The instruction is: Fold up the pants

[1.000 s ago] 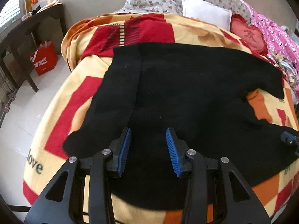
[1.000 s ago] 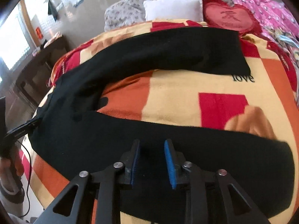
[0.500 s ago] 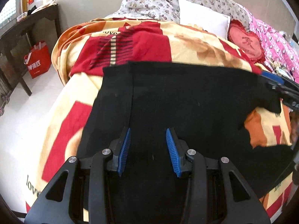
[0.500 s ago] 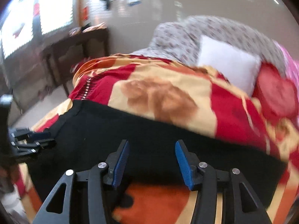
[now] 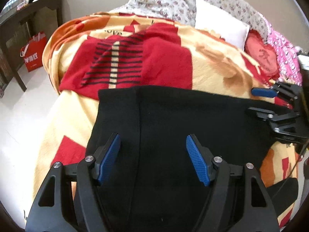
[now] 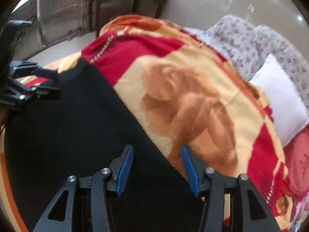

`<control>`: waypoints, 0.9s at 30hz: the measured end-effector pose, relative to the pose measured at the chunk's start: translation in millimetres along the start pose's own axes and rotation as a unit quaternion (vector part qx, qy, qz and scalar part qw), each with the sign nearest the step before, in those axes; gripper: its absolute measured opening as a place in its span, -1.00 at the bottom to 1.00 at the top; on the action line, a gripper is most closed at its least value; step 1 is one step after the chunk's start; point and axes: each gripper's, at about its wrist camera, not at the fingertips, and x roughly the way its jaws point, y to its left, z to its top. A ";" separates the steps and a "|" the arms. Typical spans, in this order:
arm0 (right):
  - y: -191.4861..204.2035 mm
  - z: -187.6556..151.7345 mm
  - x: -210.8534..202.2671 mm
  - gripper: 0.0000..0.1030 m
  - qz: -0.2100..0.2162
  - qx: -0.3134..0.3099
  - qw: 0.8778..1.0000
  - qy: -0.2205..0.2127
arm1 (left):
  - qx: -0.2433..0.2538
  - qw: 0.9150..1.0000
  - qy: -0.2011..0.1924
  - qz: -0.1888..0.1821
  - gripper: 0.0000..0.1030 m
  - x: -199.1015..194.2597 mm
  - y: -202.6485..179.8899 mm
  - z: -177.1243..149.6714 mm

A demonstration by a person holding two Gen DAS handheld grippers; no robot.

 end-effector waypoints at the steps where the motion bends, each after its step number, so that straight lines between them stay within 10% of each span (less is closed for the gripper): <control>1: -0.8 -0.4 2.4 -0.04 0.009 0.001 1.000 0.008 | 0.001 1.000 0.004 0.003 0.38 3.4 0.2 -0.1; 6: 20.0 -14.9 8.4 -0.85 -0.008 -0.008 1.000 0.020 | -0.005 1.000 0.004 0.005 0.38 2.3 4.4 -5.6; 19: 124.9 -83.3 -119.3 -0.91 0.049 0.085 0.991 -0.092 | -0.053 0.994 -0.086 -0.029 0.38 -115.8 52.2 -51.6; 27: 206.0 -127.4 -97.4 -0.90 0.084 0.126 0.987 -0.050 | -0.118 0.988 -0.087 -0.047 0.50 -138.3 86.6 -87.1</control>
